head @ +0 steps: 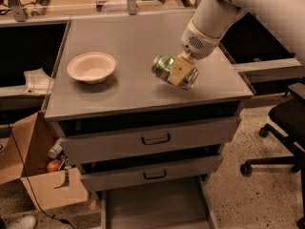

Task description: Place green can into bottom drawer

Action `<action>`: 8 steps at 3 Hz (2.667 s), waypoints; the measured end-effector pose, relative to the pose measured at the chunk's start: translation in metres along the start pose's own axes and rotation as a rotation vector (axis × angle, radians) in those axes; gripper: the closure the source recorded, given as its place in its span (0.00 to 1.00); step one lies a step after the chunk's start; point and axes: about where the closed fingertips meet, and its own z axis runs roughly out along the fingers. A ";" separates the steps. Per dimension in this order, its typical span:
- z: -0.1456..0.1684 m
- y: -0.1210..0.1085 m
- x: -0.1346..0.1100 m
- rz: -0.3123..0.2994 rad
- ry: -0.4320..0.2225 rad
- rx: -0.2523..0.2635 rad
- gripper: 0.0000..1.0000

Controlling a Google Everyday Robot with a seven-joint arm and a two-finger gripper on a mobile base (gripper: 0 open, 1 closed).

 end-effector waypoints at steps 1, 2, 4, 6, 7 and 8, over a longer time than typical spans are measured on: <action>0.003 -0.001 0.005 0.019 -0.022 0.037 1.00; 0.001 0.010 0.026 0.048 -0.019 0.077 1.00; -0.035 0.068 0.094 0.127 0.002 0.101 1.00; -0.030 0.074 0.127 0.190 0.028 0.110 1.00; -0.030 0.084 0.151 0.226 0.055 0.109 1.00; -0.025 0.109 0.174 0.239 0.098 0.071 1.00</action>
Offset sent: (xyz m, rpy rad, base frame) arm -0.0465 -0.0319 -0.0177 -0.0352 -0.0790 -0.1259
